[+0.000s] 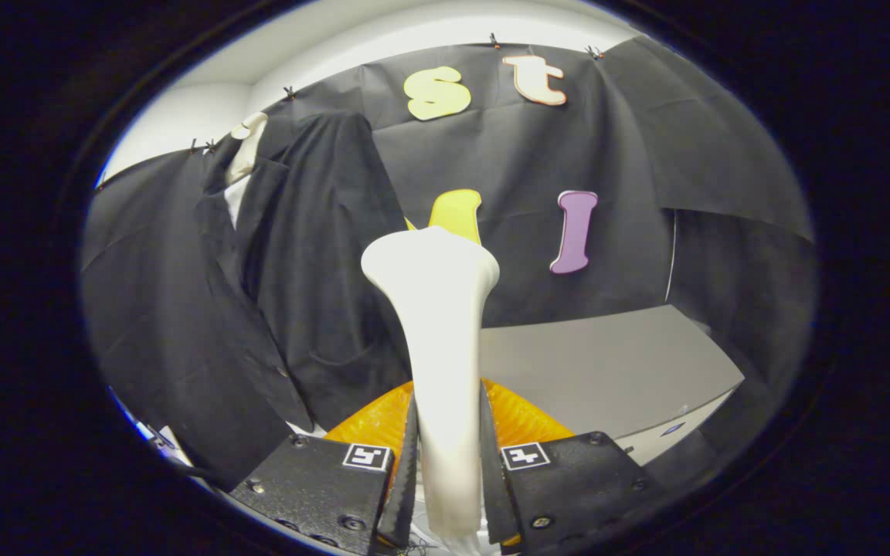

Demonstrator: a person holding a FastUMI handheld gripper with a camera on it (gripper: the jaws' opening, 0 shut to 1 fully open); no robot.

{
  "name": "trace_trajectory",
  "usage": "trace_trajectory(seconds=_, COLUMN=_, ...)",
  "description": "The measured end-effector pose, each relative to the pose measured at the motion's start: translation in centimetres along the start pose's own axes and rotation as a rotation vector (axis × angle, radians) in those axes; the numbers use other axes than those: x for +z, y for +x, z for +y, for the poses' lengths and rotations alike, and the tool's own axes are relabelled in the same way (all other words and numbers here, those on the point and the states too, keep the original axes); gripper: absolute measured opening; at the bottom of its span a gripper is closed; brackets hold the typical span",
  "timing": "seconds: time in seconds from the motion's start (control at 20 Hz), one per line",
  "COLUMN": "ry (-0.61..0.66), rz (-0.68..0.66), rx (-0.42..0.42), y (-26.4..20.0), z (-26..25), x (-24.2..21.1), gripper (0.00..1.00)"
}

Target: Iron the clothes twice with a garment steamer, once on the left side and once on the right side.

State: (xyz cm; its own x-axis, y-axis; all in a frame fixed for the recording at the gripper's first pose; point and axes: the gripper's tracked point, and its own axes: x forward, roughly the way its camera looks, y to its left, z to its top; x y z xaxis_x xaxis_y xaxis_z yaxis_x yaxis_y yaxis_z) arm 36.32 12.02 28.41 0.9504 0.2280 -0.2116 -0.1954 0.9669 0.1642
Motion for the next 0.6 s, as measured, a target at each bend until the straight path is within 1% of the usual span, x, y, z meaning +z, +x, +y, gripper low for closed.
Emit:
trace_trajectory(seconds=0.1, ry=-0.014, rz=-0.042, rx=-0.023, y=-0.6, z=2.4, x=1.1, gripper=0.39)
trace_trajectory(seconds=0.35, ry=-0.092, rz=-0.151, rx=-0.103, y=-1.4, z=8.3, x=4.3, gripper=0.39)
trace_trajectory(seconds=0.6, ry=-0.156, rz=-0.232, rx=-0.138, y=-1.1, z=13.9, x=7.3, gripper=0.39)
